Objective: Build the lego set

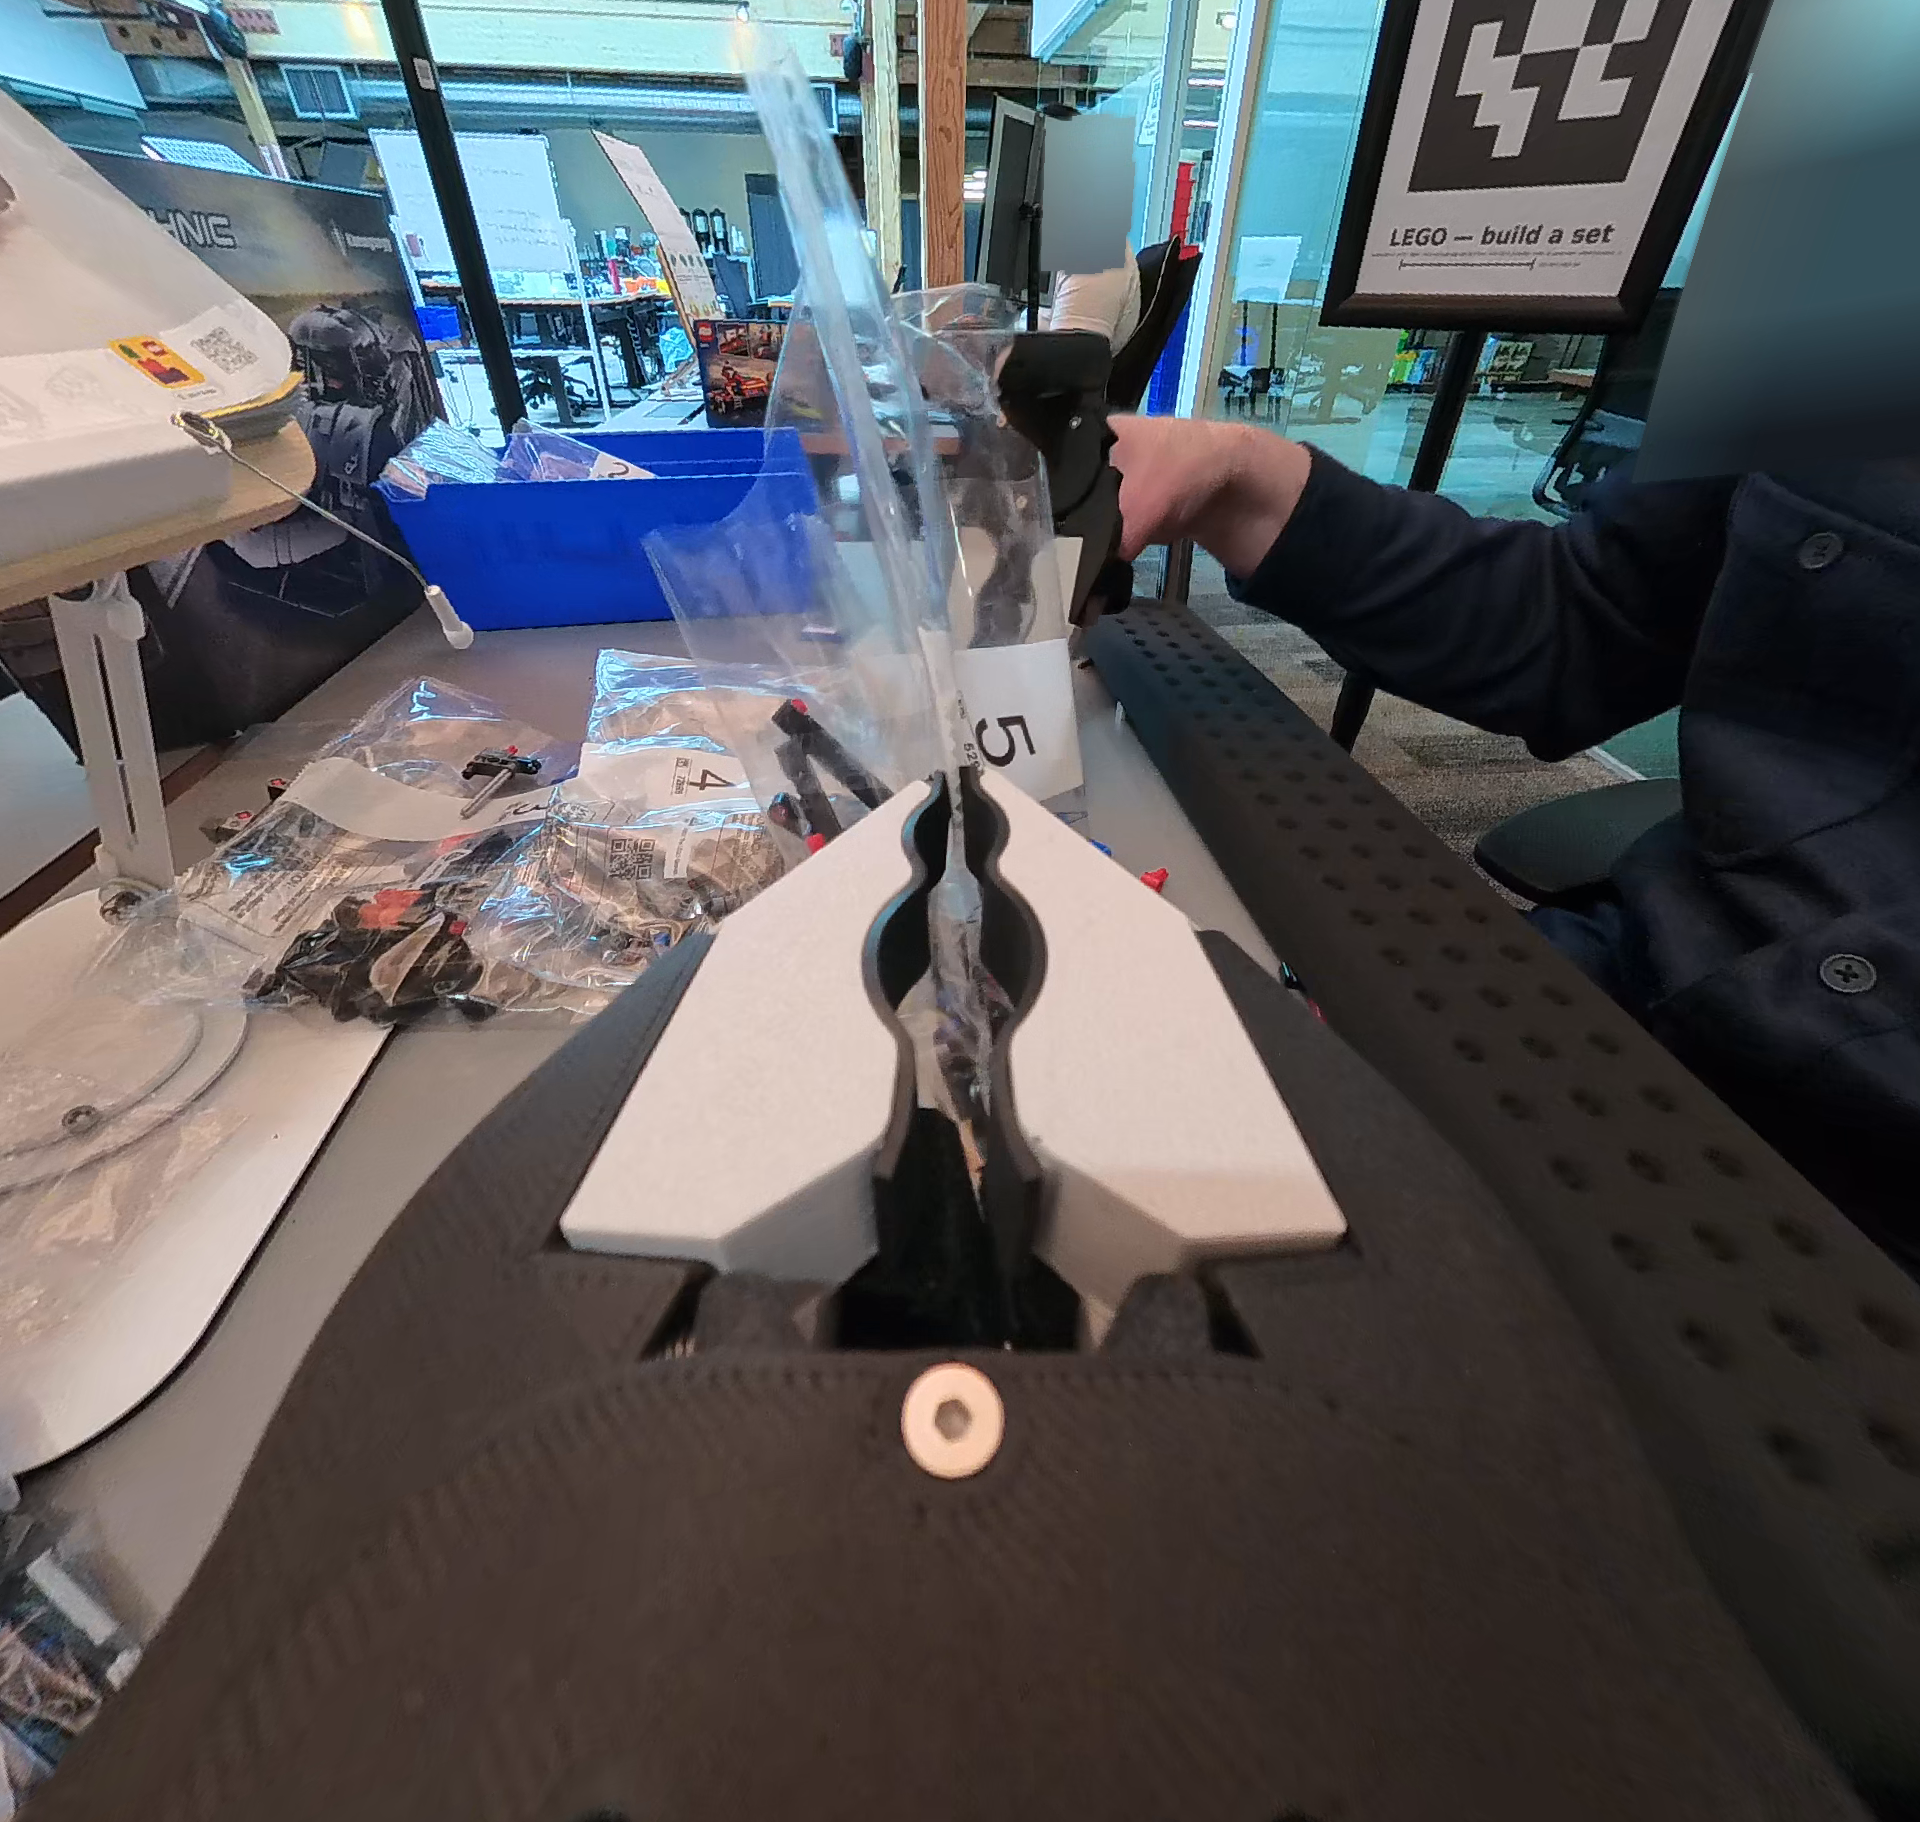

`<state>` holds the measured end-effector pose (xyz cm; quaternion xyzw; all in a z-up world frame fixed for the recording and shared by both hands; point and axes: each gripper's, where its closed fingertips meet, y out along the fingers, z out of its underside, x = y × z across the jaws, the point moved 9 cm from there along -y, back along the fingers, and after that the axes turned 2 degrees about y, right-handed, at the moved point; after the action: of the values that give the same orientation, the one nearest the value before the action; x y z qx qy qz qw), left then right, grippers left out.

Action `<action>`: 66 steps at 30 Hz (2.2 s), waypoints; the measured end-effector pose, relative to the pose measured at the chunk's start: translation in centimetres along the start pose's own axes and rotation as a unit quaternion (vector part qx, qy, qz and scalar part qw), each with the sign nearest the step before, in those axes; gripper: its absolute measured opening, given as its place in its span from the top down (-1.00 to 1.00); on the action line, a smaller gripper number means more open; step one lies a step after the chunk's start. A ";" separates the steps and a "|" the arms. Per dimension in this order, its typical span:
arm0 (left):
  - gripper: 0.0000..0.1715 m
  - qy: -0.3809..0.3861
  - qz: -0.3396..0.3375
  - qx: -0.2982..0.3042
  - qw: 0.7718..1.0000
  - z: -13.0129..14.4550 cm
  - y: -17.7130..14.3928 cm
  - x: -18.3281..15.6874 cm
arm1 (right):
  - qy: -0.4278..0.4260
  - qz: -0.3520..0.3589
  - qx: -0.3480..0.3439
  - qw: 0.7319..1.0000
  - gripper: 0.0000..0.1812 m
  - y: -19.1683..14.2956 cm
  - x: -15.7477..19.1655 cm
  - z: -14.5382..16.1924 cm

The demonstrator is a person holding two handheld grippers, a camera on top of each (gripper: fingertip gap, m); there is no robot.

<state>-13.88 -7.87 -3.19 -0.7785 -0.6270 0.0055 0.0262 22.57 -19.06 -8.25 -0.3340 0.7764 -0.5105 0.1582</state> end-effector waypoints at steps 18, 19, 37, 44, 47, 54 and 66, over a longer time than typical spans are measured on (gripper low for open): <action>0.98 0.000 0.003 0.007 1.000 0.1 0.2 -0.1 | 0.012 0.013 -0.048 0.999 0.94 0.4 -0.2 -0.6; 0.98 0.000 0.003 0.007 1.000 0.1 0.2 -0.1 | 0.008 0.009 -0.069 0.998 0.94 -0.4 0.0 -1.0; 0.99 0.005 0.009 0.006 1.000 -0.1 0.4 -0.3 | -0.135 -0.088 -0.297 0.941 0.75 -5.7 6.4 -17.6; 0.98 0.004 0.008 0.005 1.000 -0.1 0.4 -0.2 | -0.097 -0.061 -0.280 0.953 0.74 -7.9 4.3 -10.8; 0.98 0.003 0.009 0.004 1.000 -0.1 0.4 -0.2 | -0.072 -0.035 -0.175 0.981 0.69 -6.5 3.0 -5.6; 0.98 0.001 0.005 0.008 1.000 0.1 0.5 -0.1 | -0.014 -0.013 -0.035 0.999 0.70 -1.7 1.0 2.0; 0.98 0.001 0.007 0.009 1.000 0.1 0.5 -0.1 | -0.034 -0.009 -0.107 0.994 0.94 -2.8 0.9 0.2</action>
<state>-13.40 -8.10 -3.30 -0.7828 -0.6213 0.0108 0.0337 22.98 -20.53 -5.72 -0.3727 0.8179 -0.4143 0.1432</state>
